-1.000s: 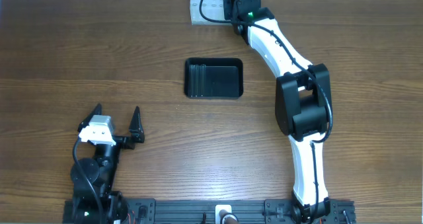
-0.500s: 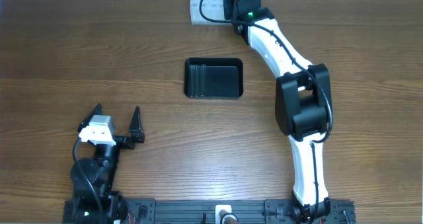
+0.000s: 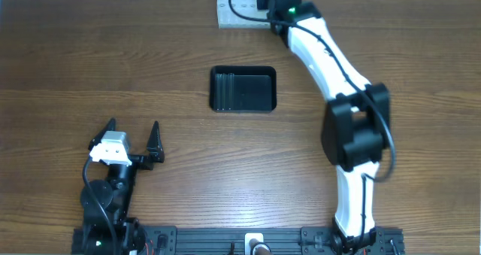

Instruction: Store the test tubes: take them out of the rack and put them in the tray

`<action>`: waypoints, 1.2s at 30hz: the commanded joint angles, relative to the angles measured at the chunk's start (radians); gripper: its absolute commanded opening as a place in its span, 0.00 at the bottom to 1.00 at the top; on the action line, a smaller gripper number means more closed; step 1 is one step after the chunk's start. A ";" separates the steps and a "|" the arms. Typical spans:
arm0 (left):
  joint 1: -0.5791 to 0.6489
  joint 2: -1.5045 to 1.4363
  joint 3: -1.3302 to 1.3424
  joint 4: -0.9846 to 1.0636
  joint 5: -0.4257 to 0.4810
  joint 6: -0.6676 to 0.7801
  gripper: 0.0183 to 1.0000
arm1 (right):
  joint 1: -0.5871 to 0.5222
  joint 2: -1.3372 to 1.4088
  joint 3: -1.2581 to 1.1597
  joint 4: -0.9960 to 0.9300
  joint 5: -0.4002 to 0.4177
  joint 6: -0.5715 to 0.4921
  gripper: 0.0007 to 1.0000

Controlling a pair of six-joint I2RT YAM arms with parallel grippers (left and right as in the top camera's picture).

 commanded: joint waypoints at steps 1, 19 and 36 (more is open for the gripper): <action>0.005 -0.007 -0.004 -0.002 0.017 0.014 1.00 | 0.011 -0.193 0.010 -0.019 0.013 0.005 0.10; 0.005 -0.007 -0.004 -0.002 0.017 0.014 1.00 | 0.177 -0.242 -0.253 -0.457 -0.090 0.349 0.11; 0.005 -0.007 -0.004 -0.002 0.017 0.014 1.00 | 0.208 -0.192 -0.475 -0.283 -0.092 0.467 0.13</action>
